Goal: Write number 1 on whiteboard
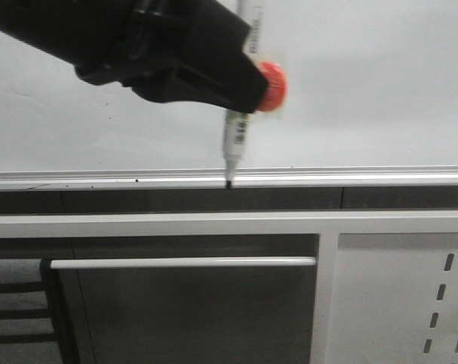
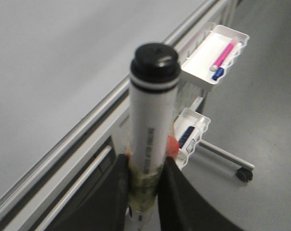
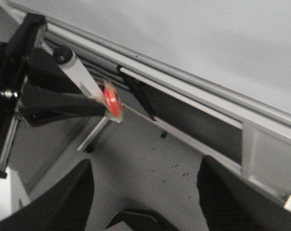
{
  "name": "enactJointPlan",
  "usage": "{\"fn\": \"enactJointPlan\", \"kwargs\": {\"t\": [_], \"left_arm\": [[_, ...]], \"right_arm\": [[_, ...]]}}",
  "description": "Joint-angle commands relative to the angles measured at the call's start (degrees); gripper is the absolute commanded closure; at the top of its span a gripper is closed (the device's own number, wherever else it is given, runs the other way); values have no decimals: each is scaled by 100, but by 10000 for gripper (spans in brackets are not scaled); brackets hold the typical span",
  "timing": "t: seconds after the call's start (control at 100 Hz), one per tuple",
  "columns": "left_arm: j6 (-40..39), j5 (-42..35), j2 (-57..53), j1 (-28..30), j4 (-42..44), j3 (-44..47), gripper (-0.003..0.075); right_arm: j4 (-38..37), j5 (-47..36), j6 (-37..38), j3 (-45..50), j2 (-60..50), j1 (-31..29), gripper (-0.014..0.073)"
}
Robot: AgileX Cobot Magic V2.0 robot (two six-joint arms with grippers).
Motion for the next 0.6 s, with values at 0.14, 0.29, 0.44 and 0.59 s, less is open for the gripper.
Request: {"fn": "enactJointPlan", "kwargs": {"t": [0.14, 0.29, 0.44, 0.59], "left_arm": [[187, -159, -201, -239, -29, -198, 741], [187, -159, -201, -239, -29, -198, 741], [200, -139, -201, -239, -29, -262, 741], [223, -162, -201, -239, 18, -364, 741]], "right_arm": [[353, 591, -150, -1327, 1162, 735, 179], [208, 591, -139, -1839, 1607, 1244, 179], [-24, 580, -113, -2170, 1883, 1527, 179], [-95, 630, -114, -2245, 2024, 1583, 179]]}}
